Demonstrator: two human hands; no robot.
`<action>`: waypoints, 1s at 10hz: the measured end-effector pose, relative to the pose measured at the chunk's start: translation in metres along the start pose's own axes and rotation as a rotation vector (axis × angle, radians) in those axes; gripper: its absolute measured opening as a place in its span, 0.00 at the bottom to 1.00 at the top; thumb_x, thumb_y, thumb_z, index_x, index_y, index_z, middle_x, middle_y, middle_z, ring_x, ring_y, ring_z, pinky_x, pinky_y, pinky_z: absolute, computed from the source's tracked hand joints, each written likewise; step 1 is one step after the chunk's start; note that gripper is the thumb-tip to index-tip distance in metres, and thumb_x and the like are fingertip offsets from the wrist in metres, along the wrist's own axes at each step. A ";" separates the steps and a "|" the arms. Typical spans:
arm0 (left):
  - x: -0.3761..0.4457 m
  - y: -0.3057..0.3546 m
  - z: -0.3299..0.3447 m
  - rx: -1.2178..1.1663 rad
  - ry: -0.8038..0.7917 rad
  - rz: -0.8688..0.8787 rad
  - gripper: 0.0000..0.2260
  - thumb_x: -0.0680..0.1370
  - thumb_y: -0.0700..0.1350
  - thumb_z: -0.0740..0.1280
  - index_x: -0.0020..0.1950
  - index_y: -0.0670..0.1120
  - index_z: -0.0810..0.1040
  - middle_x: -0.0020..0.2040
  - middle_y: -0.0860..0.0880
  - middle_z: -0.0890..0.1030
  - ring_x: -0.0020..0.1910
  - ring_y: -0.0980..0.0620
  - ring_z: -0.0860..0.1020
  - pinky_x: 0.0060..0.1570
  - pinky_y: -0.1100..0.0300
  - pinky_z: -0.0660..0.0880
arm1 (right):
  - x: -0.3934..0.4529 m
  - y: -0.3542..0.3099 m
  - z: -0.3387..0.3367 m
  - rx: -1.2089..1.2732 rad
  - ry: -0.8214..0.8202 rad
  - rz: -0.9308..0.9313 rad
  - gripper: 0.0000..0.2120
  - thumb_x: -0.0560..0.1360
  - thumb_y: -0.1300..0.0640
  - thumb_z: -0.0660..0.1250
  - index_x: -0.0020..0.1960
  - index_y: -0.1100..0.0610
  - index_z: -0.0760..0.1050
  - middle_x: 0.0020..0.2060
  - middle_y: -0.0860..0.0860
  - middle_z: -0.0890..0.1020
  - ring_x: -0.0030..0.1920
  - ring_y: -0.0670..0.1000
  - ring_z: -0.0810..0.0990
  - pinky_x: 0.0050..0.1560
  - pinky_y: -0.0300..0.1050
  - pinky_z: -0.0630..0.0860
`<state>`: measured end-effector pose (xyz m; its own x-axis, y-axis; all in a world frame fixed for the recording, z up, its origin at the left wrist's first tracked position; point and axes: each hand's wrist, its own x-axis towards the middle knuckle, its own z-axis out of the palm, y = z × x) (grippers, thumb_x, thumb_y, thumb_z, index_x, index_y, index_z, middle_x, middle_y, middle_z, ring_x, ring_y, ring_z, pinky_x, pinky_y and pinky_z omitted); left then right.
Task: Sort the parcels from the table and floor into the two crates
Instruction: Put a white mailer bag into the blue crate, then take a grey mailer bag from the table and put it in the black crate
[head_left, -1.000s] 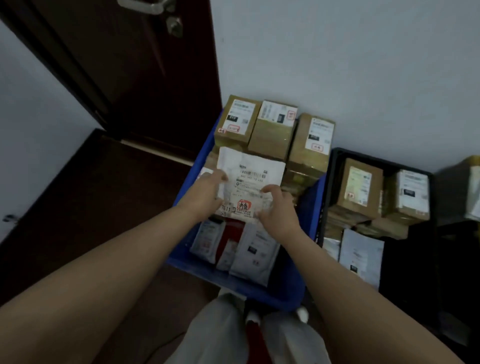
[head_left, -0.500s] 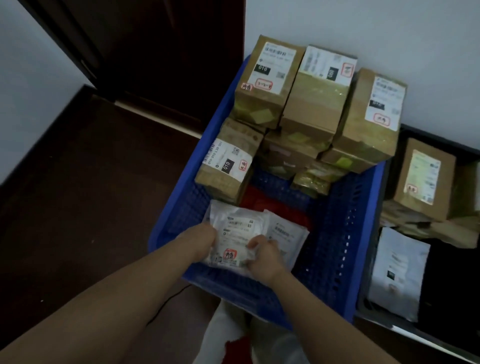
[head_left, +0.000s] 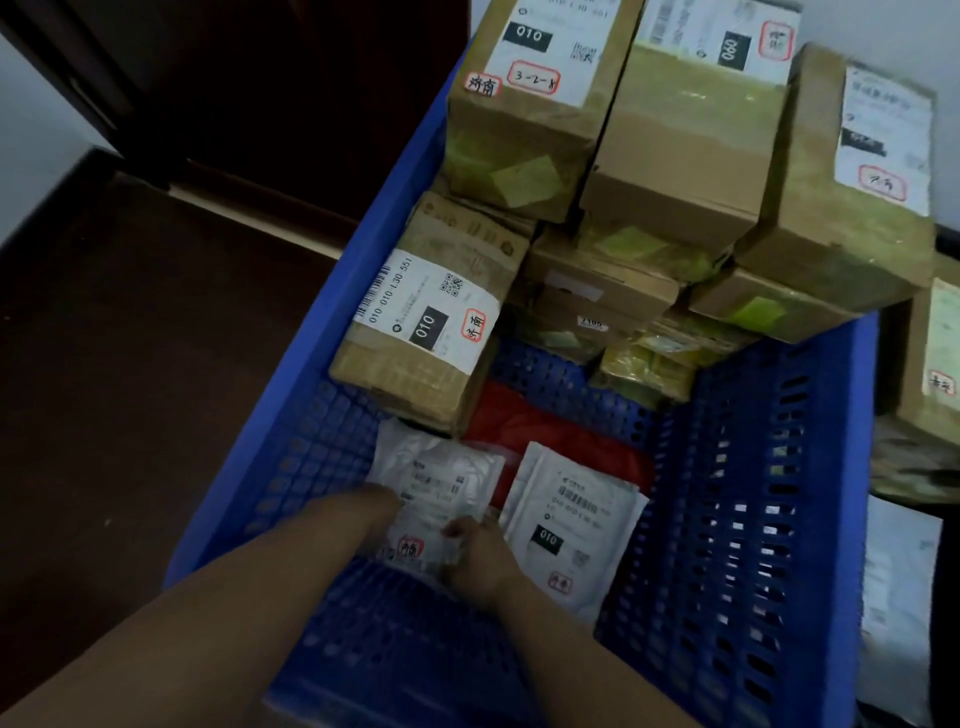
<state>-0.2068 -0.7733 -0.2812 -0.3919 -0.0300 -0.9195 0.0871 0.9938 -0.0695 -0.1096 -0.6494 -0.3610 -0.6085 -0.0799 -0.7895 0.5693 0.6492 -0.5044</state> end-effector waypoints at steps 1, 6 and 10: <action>0.011 -0.002 0.005 0.184 -0.023 0.080 0.15 0.81 0.42 0.62 0.68 0.43 0.73 0.38 0.51 0.66 0.33 0.55 0.65 0.59 0.58 0.71 | -0.009 -0.002 -0.008 -0.031 -0.044 -0.012 0.27 0.75 0.56 0.70 0.72 0.57 0.66 0.72 0.57 0.61 0.69 0.57 0.67 0.68 0.40 0.65; -0.183 0.095 -0.089 0.481 0.264 0.448 0.13 0.81 0.47 0.61 0.63 0.43 0.75 0.60 0.44 0.75 0.56 0.46 0.76 0.51 0.54 0.75 | -0.206 -0.064 -0.190 -0.327 0.386 -0.089 0.19 0.81 0.55 0.60 0.70 0.56 0.67 0.65 0.56 0.68 0.62 0.58 0.71 0.58 0.50 0.74; -0.383 0.290 -0.142 0.862 0.686 0.824 0.16 0.80 0.49 0.63 0.65 0.44 0.74 0.62 0.43 0.75 0.60 0.43 0.76 0.56 0.51 0.74 | -0.420 -0.025 -0.331 -0.306 0.899 0.064 0.17 0.79 0.54 0.62 0.66 0.57 0.71 0.63 0.57 0.71 0.61 0.60 0.73 0.57 0.51 0.73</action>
<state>-0.1619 -0.4587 0.1058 -0.2979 0.8388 -0.4558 0.9493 0.3104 -0.0494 -0.0511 -0.3817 0.0984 -0.8511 0.4920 -0.1834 0.5245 0.8123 -0.2550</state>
